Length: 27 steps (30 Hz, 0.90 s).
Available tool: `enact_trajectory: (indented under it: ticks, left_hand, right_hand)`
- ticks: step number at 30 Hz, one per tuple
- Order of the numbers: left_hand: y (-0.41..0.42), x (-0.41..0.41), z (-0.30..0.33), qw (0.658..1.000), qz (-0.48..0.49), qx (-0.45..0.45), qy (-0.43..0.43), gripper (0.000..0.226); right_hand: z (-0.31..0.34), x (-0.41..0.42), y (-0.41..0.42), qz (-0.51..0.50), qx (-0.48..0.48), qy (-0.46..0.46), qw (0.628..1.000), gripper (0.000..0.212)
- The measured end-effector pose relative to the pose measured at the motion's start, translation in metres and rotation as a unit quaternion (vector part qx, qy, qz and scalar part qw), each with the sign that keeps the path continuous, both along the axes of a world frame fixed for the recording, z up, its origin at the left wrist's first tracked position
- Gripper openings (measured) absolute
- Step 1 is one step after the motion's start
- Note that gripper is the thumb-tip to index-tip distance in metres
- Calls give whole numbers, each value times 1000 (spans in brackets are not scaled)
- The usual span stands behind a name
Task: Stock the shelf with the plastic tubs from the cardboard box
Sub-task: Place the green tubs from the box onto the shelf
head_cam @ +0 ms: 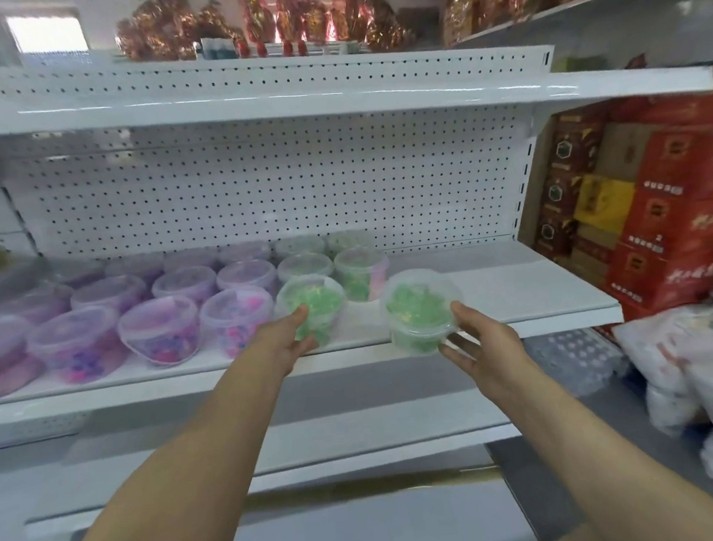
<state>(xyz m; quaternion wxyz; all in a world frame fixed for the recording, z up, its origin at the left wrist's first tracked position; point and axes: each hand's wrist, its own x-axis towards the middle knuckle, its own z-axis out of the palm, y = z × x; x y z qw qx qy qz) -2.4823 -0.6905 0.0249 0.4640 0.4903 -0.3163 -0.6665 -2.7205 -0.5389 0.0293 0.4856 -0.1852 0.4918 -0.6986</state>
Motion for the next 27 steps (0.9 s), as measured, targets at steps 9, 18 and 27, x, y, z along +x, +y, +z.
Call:
enact_trajectory:
  ticks: [9, 18, 27]
  left_hand:
    - [-26, 9, -13, 996, -21, 3, -85, 64]
    - [-14, 4, -8, 929, 51, -118, -347, 68]
    - [3, -9, 3, 726, 62, -359, -584, 48]
  right_hand:
    - [8, 22, -26, -18, 5, 20, 1000, 34]
    - [6, 27, -48, -21, 30, 29, 999, 29]
    - [-6, 22, -92, -23, 120, 105, 987, 33]
